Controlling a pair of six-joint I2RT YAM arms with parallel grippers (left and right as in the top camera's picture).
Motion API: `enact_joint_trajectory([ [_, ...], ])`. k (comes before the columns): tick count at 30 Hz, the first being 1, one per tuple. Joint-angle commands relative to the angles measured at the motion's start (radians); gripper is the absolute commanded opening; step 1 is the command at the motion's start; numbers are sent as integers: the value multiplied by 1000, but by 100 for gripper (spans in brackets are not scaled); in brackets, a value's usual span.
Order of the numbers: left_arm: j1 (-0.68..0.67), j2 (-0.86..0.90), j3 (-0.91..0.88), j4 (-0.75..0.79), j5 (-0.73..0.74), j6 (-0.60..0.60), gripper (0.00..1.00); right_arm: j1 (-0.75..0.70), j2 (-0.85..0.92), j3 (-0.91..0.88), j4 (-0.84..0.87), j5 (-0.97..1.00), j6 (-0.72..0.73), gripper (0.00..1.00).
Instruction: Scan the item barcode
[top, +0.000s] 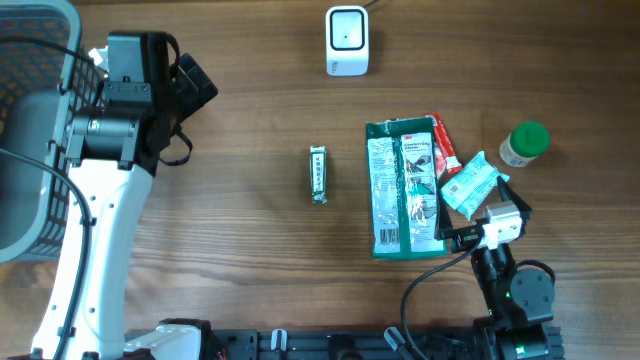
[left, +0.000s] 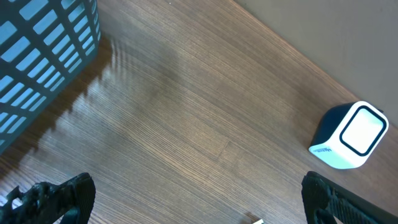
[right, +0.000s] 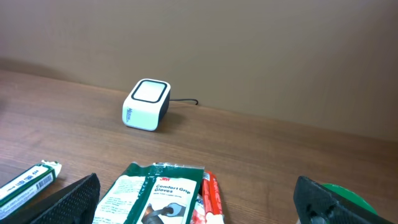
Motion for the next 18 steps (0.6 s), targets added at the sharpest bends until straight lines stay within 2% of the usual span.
enact_joint_trajectory([
  [1,3,-6,3,2,-13,-13,100,-5,-7,-1,4,16,19,100],
  [7,1,-6,3,1,-15,-10,100,-5,-7,-1,4,16,19,100],
  [9,4,-8,2,0,-119,53,100,-5,-7,-1,4,16,19,100],
  [11,4,-40,2,-8,-158,69,100,-5,-7,-1,4,16,19,100],
  [14,3,-125,2,-9,-158,69,100,-5,-7,-1,4,16,19,100],
  [18,16,-341,2,-10,-156,70,100,-5,-7,-1,4,16,19,100],
])
